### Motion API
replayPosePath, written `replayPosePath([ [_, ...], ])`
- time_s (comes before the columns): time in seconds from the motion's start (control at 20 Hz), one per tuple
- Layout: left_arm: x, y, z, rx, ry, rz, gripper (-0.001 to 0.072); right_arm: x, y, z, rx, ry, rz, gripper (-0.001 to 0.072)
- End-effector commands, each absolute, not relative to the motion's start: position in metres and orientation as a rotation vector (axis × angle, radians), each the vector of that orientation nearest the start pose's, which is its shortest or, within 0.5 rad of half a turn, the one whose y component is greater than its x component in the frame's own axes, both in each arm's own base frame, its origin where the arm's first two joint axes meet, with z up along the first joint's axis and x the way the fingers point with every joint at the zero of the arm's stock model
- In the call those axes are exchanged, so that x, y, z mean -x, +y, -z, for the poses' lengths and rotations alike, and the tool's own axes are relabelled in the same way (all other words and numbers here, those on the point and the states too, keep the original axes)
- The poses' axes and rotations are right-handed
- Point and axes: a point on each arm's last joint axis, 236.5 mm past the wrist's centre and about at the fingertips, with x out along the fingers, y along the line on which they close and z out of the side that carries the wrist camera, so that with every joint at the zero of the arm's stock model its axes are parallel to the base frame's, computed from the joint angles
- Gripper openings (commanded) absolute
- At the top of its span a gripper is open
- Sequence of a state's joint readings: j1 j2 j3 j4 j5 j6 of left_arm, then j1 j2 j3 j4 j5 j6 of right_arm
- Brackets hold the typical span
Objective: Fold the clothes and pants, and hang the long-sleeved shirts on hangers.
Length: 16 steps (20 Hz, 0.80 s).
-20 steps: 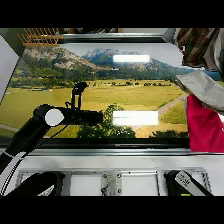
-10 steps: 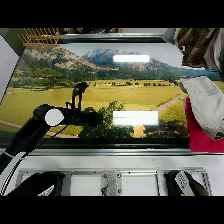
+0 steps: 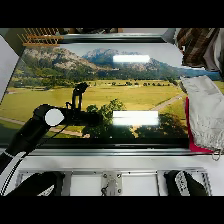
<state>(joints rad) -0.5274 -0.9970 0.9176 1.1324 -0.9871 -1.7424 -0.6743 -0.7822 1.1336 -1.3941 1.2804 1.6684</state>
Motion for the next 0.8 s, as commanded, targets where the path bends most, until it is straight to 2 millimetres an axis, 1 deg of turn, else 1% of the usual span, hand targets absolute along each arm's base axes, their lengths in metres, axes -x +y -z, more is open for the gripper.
replayPosePath([
  [0.0,-0.265,-0.251,-0.054,0.275,1.197,0.572,0.0006,-0.322,-0.044,-0.217,-0.444,0.662,0.035,0.0636],
  [0.05,-0.265,-0.251,-0.054,0.275,1.197,0.572,0.0006,-0.327,-0.008,-0.212,-0.403,0.692,-0.088,0.0636],
  [0.1,-0.265,-0.251,-0.054,0.275,1.197,0.572,0.0006,-0.329,0.020,-0.204,-0.353,0.724,-0.177,0.0636],
  [0.2,-0.265,-0.251,-0.054,0.275,1.196,0.572,0.0006,-0.329,0.061,-0.190,-0.295,0.779,-0.291,0.0634],
  [0.3,-0.265,-0.251,-0.054,0.275,1.197,0.572,0.0006,-0.327,0.091,-0.181,-0.267,0.821,-0.376,0.0633],
  [0.4,-0.265,-0.251,-0.054,0.276,1.197,0.572,0.0006,-0.326,0.108,-0.174,-0.251,0.850,-0.424,0.0633],
  [0.45,-0.265,-0.251,-0.054,0.276,1.197,0.572,0.0006,-0.325,0.112,-0.172,-0.247,0.861,-0.435,0.0631],
  [0.5,-0.265,-0.251,-0.054,0.276,1.197,0.572,0.0006,-0.325,0.113,-0.170,-0.247,0.868,-0.440,0.0533],
  [0.55,-0.265,-0.252,-0.054,0.277,1.197,0.573,0.0006,-0.324,0.113,-0.170,-0.247,0.870,-0.440,0.0262],
  [0.6,-0.265,-0.251,-0.054,0.277,1.197,0.572,0.0006,-0.325,0.113,-0.170,-0.248,0.869,-0.438,0.0022],
  [0.75,-0.265,-0.251,-0.054,0.277,1.197,0.572,0.0006,-0.321,0.114,-0.168,-0.244,0.888,-0.445,0.0018],
])
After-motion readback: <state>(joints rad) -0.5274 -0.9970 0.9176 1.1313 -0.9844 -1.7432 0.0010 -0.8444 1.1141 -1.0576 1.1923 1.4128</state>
